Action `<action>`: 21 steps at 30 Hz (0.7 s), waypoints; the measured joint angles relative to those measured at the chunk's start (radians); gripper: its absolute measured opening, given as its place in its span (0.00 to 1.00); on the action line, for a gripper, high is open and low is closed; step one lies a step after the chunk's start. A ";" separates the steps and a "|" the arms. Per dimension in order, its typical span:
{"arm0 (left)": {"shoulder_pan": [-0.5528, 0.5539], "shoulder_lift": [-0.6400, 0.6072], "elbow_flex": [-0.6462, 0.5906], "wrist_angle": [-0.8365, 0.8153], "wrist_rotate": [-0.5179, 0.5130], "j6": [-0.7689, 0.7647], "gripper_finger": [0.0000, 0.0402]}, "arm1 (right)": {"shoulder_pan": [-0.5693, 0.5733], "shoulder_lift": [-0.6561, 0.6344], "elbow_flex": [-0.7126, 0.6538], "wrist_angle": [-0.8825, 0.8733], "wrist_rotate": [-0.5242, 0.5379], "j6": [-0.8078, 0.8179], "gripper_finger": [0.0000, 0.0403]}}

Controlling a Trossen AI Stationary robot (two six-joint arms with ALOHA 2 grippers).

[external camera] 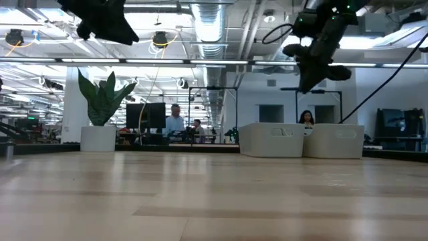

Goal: Sort pens & pencils
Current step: Put the black pen into the right gray bin

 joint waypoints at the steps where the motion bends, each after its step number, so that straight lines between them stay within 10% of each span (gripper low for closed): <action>1: 0.000 0.000 -0.010 0.012 0.000 -0.006 0.34 | -0.005 0.000 0.000 -0.015 0.019 -0.009 0.18; 21: 0.000 0.002 -0.075 0.072 -0.029 -0.027 0.34 | -0.012 0.107 0.000 -0.104 0.122 -0.066 0.18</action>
